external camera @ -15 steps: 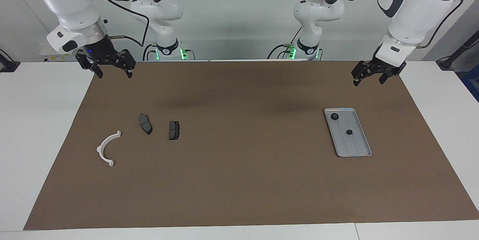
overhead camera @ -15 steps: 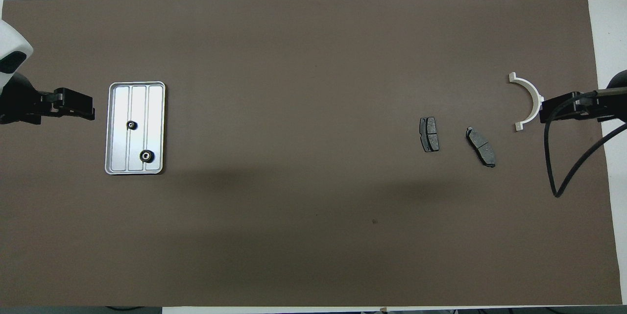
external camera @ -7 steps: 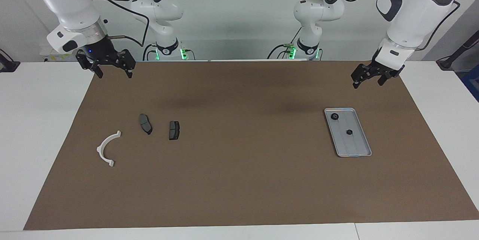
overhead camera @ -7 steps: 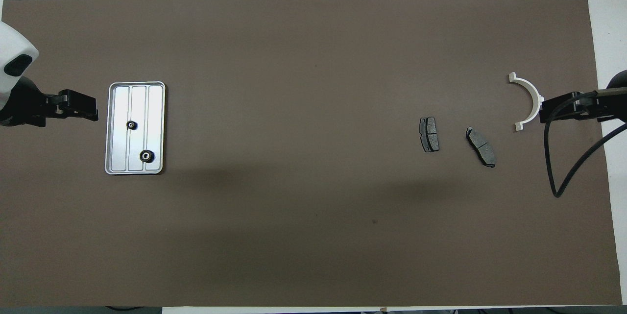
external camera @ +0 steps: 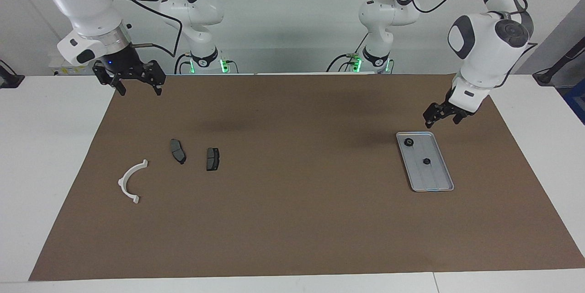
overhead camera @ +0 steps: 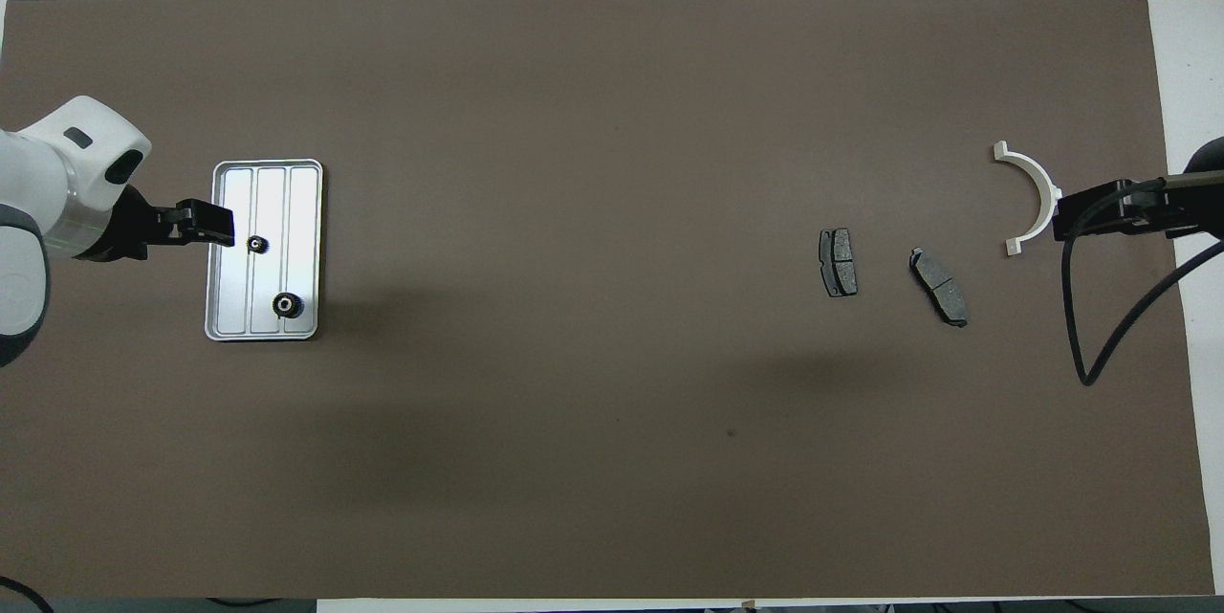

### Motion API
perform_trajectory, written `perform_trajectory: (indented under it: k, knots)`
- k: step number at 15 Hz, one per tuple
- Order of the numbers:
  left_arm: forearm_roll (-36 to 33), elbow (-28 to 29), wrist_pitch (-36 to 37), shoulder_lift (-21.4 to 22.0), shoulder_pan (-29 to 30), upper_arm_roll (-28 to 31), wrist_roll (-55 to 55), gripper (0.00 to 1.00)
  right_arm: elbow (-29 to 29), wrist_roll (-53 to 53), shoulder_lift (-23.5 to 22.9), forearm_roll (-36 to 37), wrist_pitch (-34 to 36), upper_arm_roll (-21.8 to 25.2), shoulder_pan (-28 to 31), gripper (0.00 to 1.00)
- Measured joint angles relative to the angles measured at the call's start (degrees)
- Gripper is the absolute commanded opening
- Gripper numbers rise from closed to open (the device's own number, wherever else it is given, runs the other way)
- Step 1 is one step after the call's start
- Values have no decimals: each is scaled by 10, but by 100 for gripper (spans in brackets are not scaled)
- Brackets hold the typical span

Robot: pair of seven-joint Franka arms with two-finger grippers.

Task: Place bearing gear from tray to pile
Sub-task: 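Lower the left gripper onto the black bearing on the metal tray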

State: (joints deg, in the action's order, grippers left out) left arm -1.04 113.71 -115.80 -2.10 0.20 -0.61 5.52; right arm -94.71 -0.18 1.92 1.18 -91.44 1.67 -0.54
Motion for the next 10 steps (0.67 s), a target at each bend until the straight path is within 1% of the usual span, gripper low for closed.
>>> perform_trajectory:
  k: [1, 3, 5, 6, 10]
  knots:
    - [0, 22, -24, -3, 4, 0, 0, 100, 0, 0, 0, 0, 0, 0, 0, 100]
    - [0, 47, -45, -7, 11, 1, 0, 99, 0, 0, 0, 0, 0, 0, 0, 100]
    - [0, 52, -48, -12, 12, -1, 0, 83, -1, 0, 0, 0, 0, 0, 0, 100]
    - [0, 52, -48, -15, 11, -3, 0, 79, -1, 0, 0, 0, 0, 0, 0, 100]
    - [0, 53, -52, -38, 1, -8, 4, 79, -2, 0, 0, 0, 0, 0, 0, 100]
